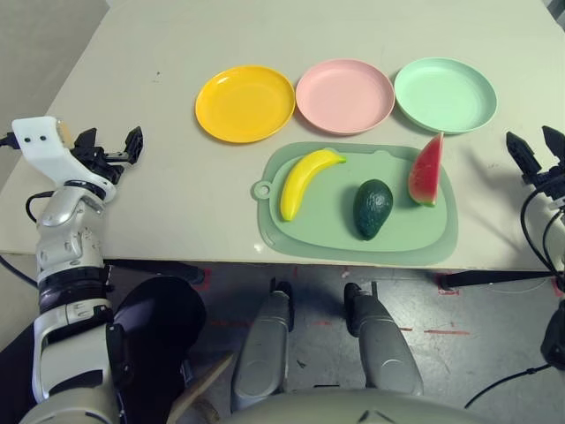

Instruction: Place the fruits into color-matched plates.

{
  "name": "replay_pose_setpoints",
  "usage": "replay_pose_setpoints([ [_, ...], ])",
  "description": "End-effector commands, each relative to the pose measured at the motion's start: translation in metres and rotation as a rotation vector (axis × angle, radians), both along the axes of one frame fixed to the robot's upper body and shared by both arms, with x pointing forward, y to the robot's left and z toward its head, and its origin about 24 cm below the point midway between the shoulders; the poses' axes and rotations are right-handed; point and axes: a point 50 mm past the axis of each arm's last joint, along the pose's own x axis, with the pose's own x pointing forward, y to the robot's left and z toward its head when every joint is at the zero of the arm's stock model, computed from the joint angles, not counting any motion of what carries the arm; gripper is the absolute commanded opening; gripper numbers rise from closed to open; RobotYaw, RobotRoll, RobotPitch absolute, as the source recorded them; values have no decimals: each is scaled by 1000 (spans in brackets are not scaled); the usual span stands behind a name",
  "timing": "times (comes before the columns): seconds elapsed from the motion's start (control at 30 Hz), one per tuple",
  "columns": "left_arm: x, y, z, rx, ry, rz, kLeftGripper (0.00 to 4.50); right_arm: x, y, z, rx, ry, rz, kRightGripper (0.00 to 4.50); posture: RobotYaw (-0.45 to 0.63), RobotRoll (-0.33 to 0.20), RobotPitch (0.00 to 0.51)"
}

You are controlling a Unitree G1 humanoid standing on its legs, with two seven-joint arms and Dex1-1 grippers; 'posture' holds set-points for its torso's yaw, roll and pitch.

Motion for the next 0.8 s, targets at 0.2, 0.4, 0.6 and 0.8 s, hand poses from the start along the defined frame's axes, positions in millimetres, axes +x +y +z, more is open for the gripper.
replay_pose_setpoints([
  [0.2, -7, 5, -6, 8, 22, 19, 4459, -7, -6, -2, -2, 4, -19, 4500, 2, 0, 338],
  [0.4, -4, 5, -1, 28, 30, -2, 4459, -6, -4, -2, -2, 1, -15, 4500, -5, 0, 339],
  [0.6, -3, 8, 15, 34, 9, -121, 4459, -14, -11, 4, -16, -13, -19, 4500, -13, 0, 338],
  [0.8, -8, -24, 38, 71, -10, -653, 4459, -26, -15, 20, -122, 9, 41, 4500, -19, 0, 338],
])
